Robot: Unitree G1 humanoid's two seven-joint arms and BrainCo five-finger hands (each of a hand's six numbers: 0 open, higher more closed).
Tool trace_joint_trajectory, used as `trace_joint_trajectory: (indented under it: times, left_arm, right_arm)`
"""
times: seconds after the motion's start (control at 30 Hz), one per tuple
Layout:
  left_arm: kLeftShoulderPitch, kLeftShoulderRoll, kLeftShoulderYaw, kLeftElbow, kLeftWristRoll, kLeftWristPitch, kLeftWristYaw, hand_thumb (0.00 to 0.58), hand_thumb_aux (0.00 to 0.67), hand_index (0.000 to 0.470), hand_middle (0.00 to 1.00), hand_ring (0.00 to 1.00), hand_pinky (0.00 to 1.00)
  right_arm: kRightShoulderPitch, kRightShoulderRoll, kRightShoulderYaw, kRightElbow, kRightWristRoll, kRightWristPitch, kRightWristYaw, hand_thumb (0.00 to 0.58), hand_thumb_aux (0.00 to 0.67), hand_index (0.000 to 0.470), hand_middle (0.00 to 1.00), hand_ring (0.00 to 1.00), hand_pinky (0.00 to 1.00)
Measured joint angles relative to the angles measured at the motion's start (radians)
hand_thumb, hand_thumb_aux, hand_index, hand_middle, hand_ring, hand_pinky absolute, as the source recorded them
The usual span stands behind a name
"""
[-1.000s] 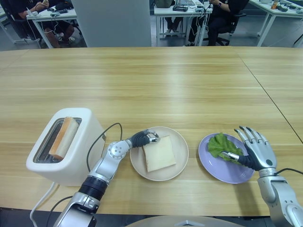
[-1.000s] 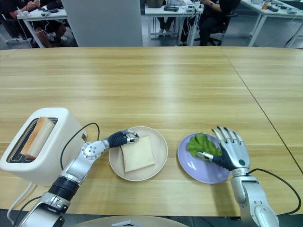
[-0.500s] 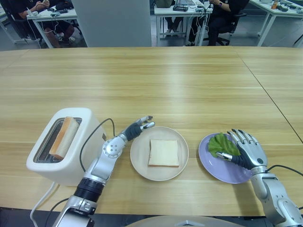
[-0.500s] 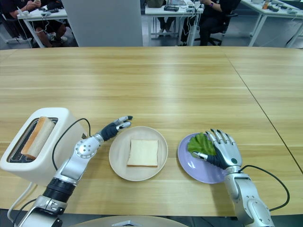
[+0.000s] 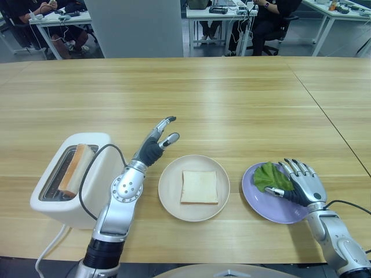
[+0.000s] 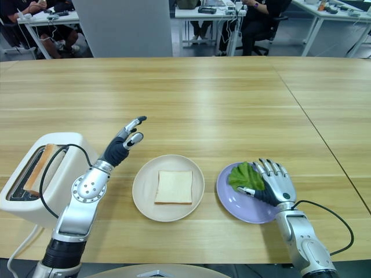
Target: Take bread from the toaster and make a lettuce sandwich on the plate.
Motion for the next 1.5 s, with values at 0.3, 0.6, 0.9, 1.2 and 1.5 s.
trace_joint_trajectory:
  times: [0.3,0.6,0.9,1.2,1.5]
  left_arm:
    - [0.093,-0.057,-0.031,-0.148,0.014,0.041,0.006,0.000,0.000,0.000,0.00,0.00,0.00]
    - [0.138,-0.070,-0.050,-0.251,0.029,0.080,0.002,0.000,0.000,0.000,0.00,0.00,0.00]
    - [0.144,-0.081,-0.066,-0.251,0.030,0.082,-0.002,0.000,0.000,0.000,0.00,0.00,0.00]
    - [0.151,-0.096,-0.087,-0.249,0.025,0.081,-0.002,0.000,0.000,0.000,0.00,0.00,0.00]
    - [0.151,-0.095,-0.088,-0.234,0.023,0.079,-0.001,0.000,0.000,0.000,0.00,0.00,0.00]
  right_arm:
    - [0.008,-0.034,0.039,0.043,-0.063,0.045,-0.040,0.000,0.000,0.000,0.00,0.00,0.00]
    - [0.017,-0.059,0.060,0.068,-0.047,0.053,0.020,0.000,0.000,0.000,0.00,0.00,0.00]
    - [0.011,-0.059,0.068,0.047,-0.024,0.055,0.000,0.580,0.670,0.460,0.00,0.00,0.00]
    - [0.009,-0.059,0.068,0.047,-0.005,0.059,-0.001,0.580,0.670,0.460,0.00,0.00,0.00]
    - [0.026,-0.055,0.061,0.002,0.034,0.057,-0.002,0.580,0.670,0.460,0.00,0.00,0.00]
